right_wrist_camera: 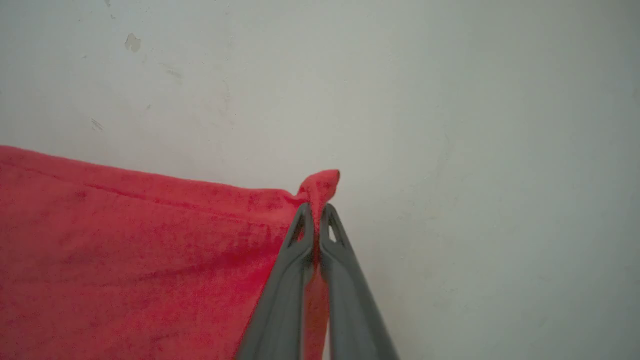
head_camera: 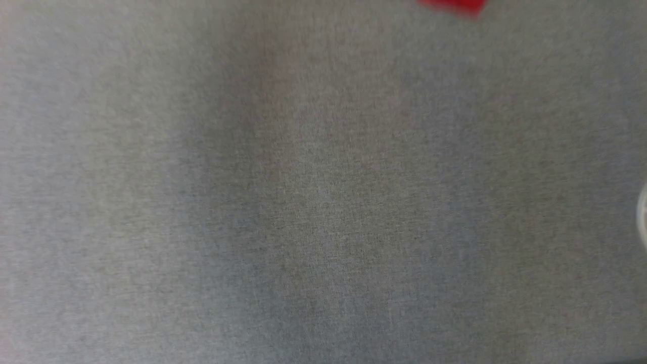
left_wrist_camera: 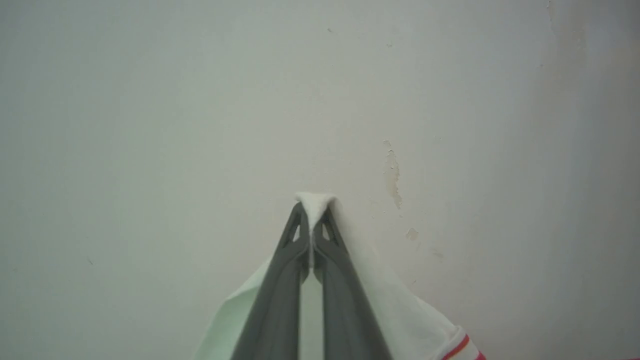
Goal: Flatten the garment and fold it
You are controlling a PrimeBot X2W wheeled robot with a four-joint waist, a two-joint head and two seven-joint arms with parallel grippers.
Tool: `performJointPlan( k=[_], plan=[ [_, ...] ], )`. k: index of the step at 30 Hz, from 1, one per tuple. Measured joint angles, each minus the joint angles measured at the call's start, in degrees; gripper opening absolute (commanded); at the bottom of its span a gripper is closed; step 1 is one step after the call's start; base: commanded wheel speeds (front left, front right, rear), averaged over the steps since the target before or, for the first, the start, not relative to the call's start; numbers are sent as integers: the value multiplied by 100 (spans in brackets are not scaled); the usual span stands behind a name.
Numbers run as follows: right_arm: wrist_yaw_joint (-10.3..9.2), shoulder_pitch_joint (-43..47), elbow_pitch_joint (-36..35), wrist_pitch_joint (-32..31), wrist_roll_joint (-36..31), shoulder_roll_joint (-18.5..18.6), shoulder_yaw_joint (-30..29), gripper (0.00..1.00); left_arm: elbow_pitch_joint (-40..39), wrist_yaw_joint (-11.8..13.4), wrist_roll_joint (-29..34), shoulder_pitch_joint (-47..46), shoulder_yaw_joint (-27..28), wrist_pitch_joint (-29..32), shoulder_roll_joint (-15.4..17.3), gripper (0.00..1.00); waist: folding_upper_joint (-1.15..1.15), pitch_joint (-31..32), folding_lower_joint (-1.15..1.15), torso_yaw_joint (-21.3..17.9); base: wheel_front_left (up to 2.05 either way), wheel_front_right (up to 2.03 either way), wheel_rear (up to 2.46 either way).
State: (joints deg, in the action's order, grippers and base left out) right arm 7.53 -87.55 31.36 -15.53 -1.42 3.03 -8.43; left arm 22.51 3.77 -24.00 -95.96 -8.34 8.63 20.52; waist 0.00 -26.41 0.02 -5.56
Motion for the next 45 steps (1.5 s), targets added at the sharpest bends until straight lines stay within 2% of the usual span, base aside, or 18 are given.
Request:
performJointPlan(
  k=[8, 14, 19, 25, 30, 37, 40, 45],
  plan=[
    [1, -855, 328, 827, -809, 2, -64, 0, 359, -383, -58, -687, 65, -868, -53, 0, 0, -908, -1, 27, 0, 0, 0],
    [1, -907, 648, 1222, -1136, 0, -37, 0, 474, -793, -216, -601, 64, -1422, -5, 0, 0, -1563, 0, 110, 0, 0, 0],
    [1, -634, 892, 1612, -1090, 4, 160, 0, 338, -990, -538, -23, 8, -1724, -11, 0, 0, -1924, 0, 252, 0, 0, 0],
    [1, 384, 693, 1880, -438, 74, 700, 0, -449, -1078, -853, 1514, -245, -1809, 190, 0, 0, -1867, -1, 436, 0, 0, 0],
    [1, 1780, -308, 1700, 344, 322, 891, 0, -1563, -1028, -1109, 3296, -227, -1835, 350, 0, 0, -1506, -3, 530, 0, 0, 0],
    [1, 3988, -2069, 1226, 942, 527, 586, 0, -3072, -485, -1185, 5798, 22, -2034, 419, 0, 0, -865, -4, 558, 0, 0, 0],
    [1, 4830, -2549, 1094, 1082, 439, 442, 0, -3405, -330, -1188, 6748, 24, -2076, 402, 0, 0, -608, -5, 561, 0, 0, 0],
    [1, 5924, -2915, 1042, 1214, 294, 287, 0, -3498, -207, -1417, 8144, -154, -1974, 260, 0, 0, -218, -5, 561, 0, 0, 0]
  ],
)
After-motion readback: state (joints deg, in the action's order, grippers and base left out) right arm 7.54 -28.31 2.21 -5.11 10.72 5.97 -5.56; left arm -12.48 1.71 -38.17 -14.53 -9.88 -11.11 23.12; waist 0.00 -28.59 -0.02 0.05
